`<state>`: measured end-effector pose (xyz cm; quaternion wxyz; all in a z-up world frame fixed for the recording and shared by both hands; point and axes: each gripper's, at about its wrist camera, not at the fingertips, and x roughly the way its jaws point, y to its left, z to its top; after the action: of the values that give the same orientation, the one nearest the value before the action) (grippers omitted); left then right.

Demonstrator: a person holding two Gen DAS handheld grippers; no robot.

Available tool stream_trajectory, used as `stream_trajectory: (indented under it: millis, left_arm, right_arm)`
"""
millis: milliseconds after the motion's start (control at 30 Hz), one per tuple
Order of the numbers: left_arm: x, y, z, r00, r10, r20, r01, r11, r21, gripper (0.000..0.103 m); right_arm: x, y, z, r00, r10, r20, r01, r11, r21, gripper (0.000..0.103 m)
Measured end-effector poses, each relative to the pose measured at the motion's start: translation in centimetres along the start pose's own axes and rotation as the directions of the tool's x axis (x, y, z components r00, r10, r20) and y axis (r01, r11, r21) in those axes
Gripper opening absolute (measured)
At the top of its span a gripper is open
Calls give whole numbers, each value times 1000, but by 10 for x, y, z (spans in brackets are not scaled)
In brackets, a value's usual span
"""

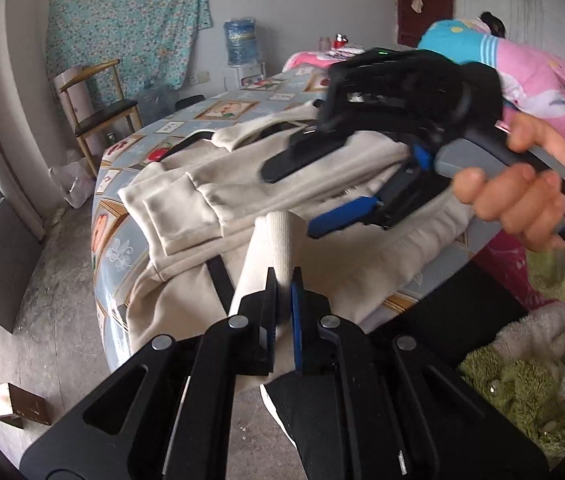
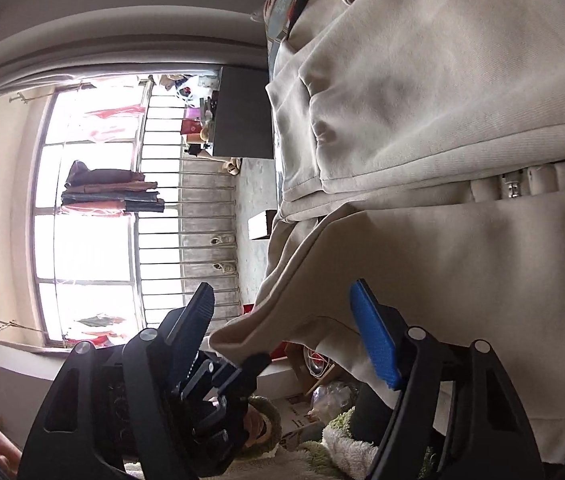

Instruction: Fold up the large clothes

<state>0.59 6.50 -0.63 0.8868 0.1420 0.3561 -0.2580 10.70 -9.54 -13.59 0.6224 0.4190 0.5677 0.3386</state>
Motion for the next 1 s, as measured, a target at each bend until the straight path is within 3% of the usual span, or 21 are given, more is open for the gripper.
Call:
stream_trajectory:
  millis: [67,200,267,367,433,467,867,933,1000]
  left_arm:
    - [0,-5,-4,1000,-11,-13,12,1000,17,6]
    - [0,-8,-9,999,-16,-31,17,999,28,7]
    - [-1,-6,-10,999,-6,-35,7,1000,20,7]
    - [-1,-3,-9,999,-12,-38,12,1000,7,19]
    - [2,-2,-10,999,0,-38,0,1000,7,39]
    - [3,-3,-10,999,8,-40,-7,1000,12,40]
    - [34,13,-4,999,34,-39,-35,999,-31,40]
    - [36,16,-3,1000,14,-26,-16,999,-47,21]
    - [37,20,-1,1000,5,-20,-6,997,-73,15]
  right_arm:
    - [10,-3,3,1000,-24,-10,24,1000,6,53]
    - [19,-10,4,999,-38,-13,38,999,8,14]
    - [20,-10,3,999,-39,-5,39,999,-5,9]
    - [20,-10,-1,999,-32,0,32,999,-11,8]
    - [21,-9,-3,1000,-26,1,26,1000,-7,8]
    - [22,-9,-3,1000,-22,0,22,1000,-4,8]
    - [21,-7,-5,1000,-12,-11,11,1000,-28,8]
    - [20,-4,-6,1000,-26,-7,26,998,-50,8]
    - [17,-2,-7,999,-52,6,52,996,-76,10]
